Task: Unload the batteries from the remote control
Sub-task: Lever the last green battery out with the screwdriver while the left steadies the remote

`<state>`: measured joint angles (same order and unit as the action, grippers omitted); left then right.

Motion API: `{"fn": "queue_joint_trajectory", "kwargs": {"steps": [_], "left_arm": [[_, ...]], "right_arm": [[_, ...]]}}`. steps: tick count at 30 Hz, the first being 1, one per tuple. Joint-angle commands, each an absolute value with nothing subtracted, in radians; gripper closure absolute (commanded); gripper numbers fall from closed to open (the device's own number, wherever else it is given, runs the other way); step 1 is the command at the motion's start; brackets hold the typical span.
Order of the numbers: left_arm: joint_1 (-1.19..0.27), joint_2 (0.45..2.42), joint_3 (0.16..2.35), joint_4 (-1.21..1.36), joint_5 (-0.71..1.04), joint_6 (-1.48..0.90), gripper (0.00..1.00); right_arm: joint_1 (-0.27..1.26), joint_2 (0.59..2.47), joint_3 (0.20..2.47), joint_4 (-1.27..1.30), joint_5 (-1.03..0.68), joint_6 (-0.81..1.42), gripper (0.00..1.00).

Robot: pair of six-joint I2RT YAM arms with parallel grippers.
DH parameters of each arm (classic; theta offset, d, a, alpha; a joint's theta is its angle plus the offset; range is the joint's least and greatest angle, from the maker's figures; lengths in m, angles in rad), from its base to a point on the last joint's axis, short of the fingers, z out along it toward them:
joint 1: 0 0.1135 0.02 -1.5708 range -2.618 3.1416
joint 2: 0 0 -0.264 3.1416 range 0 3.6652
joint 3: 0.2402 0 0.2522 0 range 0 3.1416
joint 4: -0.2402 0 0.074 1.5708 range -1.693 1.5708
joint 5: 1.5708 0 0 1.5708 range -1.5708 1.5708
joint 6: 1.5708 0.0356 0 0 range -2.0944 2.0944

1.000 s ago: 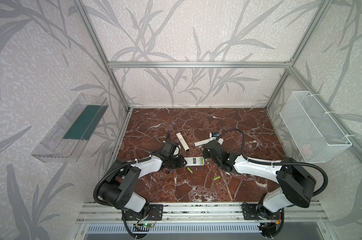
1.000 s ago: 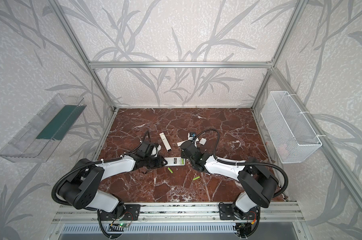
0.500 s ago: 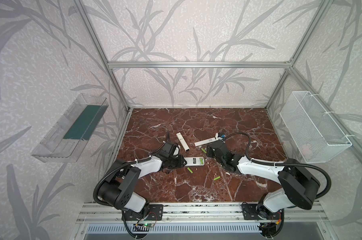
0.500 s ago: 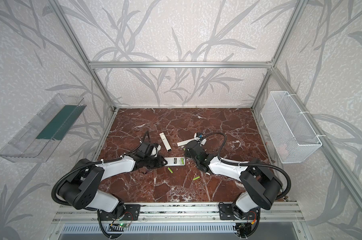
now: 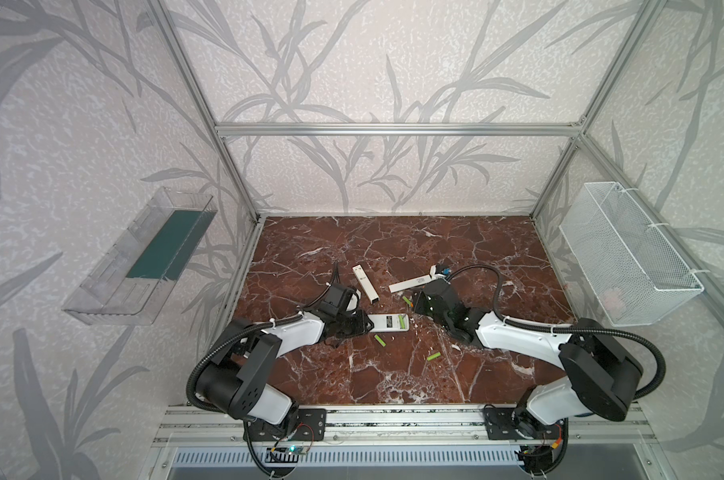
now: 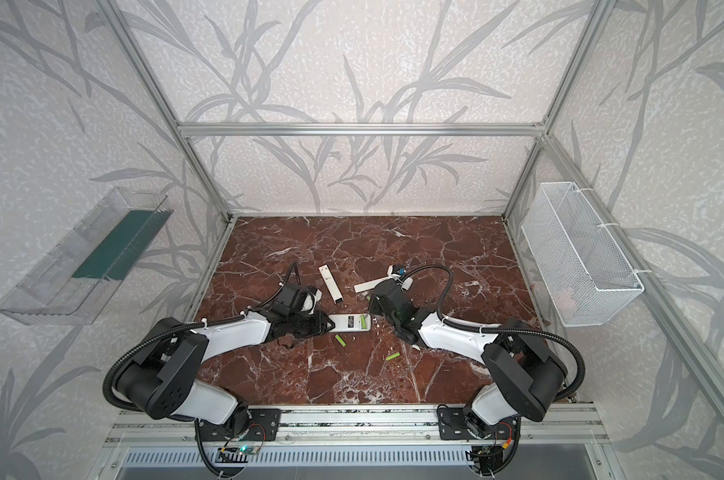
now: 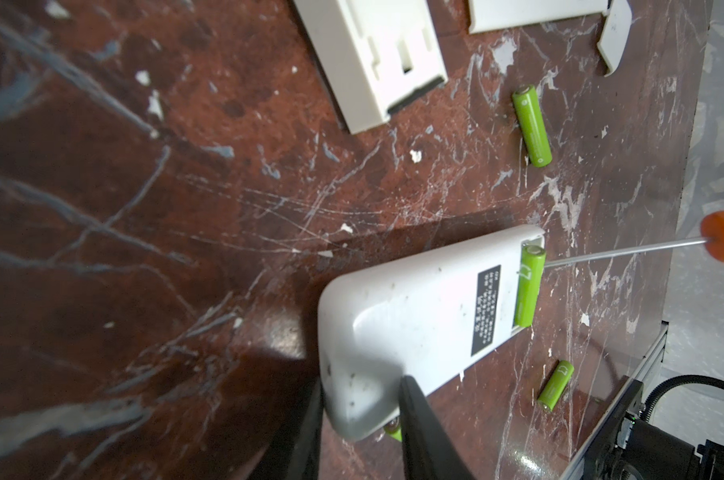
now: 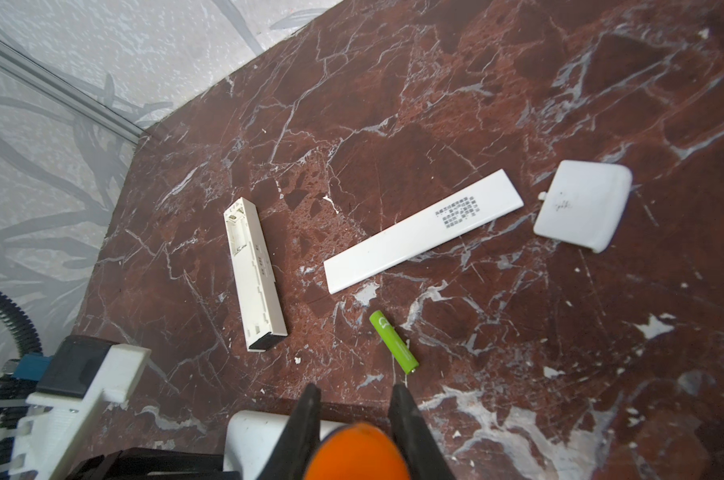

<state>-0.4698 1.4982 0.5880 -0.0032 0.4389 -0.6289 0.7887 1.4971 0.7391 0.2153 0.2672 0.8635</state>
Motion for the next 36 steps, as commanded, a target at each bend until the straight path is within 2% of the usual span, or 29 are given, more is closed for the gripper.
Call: {"fn": "queue_joint_trajectory", "kwargs": {"steps": [1, 36], "left_arm": [[-0.471, 1.528, 0.562, -0.044, 0.42, -0.637, 0.66], [-0.47, 1.565, 0.582, -0.054, 0.416, -0.631, 0.67]], "right_arm": [[0.788, 1.463, 0.744, 0.238, 0.248, 0.879, 1.0], [0.788, 1.375, 0.736, 0.085, 0.156, 0.864, 1.0]]}}
